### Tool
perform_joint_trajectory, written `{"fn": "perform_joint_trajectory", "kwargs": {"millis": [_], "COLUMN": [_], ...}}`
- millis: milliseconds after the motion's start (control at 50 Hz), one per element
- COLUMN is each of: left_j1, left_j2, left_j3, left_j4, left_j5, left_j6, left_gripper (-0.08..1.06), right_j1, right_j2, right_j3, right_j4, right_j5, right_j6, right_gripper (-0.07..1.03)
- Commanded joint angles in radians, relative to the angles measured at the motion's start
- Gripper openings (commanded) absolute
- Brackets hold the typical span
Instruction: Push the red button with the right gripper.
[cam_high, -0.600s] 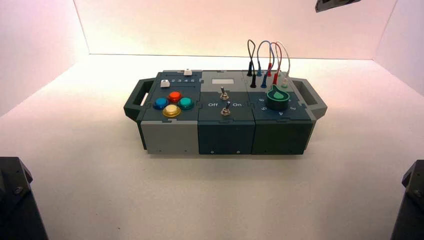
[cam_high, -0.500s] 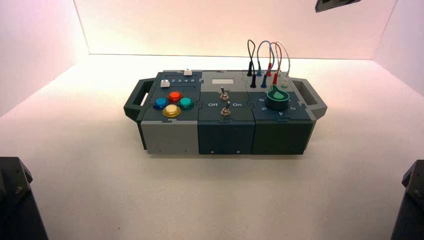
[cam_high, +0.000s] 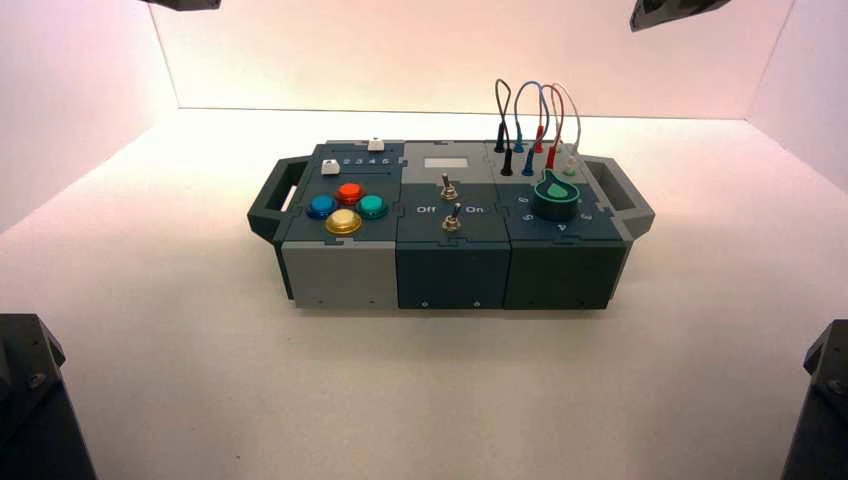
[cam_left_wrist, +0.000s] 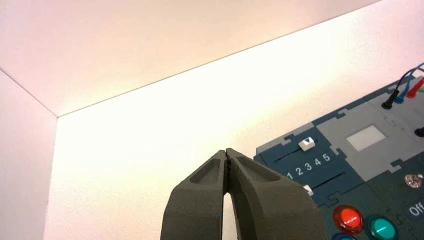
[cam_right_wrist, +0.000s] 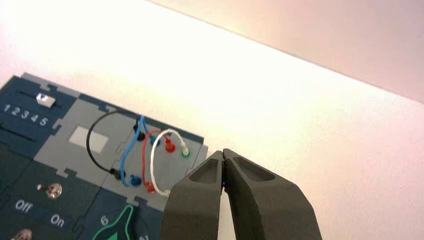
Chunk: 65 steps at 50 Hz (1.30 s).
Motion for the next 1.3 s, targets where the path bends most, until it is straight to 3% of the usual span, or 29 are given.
{"fn": "perform_joint_trajectory", "kwargs": {"millis": [20, 200, 440, 640, 800, 880, 980, 1060, 1140, 1300], "left_j1": [0.003, 0.003, 0.003, 0.008, 0.021, 0.025, 0.029, 0.037, 0.048, 0.086], "left_j2": [-0.005, -0.005, 0.008, 0.023, 0.021, 0.017, 0.009, 0.009, 0.009, -0.002], "left_j3": [-0.038, -0.072, -0.117, -0.169, -0.206, -0.219, -0.23, -0.23, -0.232, -0.227], "left_j4": [0.003, 0.006, 0.012, 0.017, 0.018, 0.018, 0.018, 0.018, 0.018, 0.015], "left_j5": [0.034, 0.127, 0.249, 0.423, 0.54, 0.584, 0.643, 0.683, 0.719, 0.765], "left_j6": [0.003, 0.014, 0.04, 0.04, 0.043, 0.046, 0.044, 0.046, 0.044, 0.034], "left_gripper": [-0.03, -0.03, -0.03, -0.03, -0.03, -0.03, -0.03, -0.03, -0.03, -0.03], "right_j1": [0.005, 0.035, 0.163, 0.287, 0.339, 0.354, 0.365, 0.365, 0.367, 0.38], "right_j2": [-0.005, -0.002, 0.003, 0.052, 0.081, 0.091, 0.107, 0.124, 0.137, 0.17], "right_j3": [-0.046, -0.092, -0.143, -0.238, -0.285, -0.298, -0.313, -0.319, -0.319, -0.324], "right_j4": [0.003, 0.003, 0.003, 0.005, 0.023, 0.048, 0.121, 0.201, 0.244, 0.261], "right_j5": [0.043, 0.143, 0.222, 0.367, 0.456, 0.479, 0.506, 0.518, 0.52, 0.52], "right_j6": [0.0, -0.002, -0.026, -0.031, -0.037, -0.054, -0.107, -0.176, -0.216, -0.265], "right_gripper": [-0.02, -0.02, -0.02, -0.02, -0.02, -0.02, -0.02, -0.02, -0.02, -0.02]}}
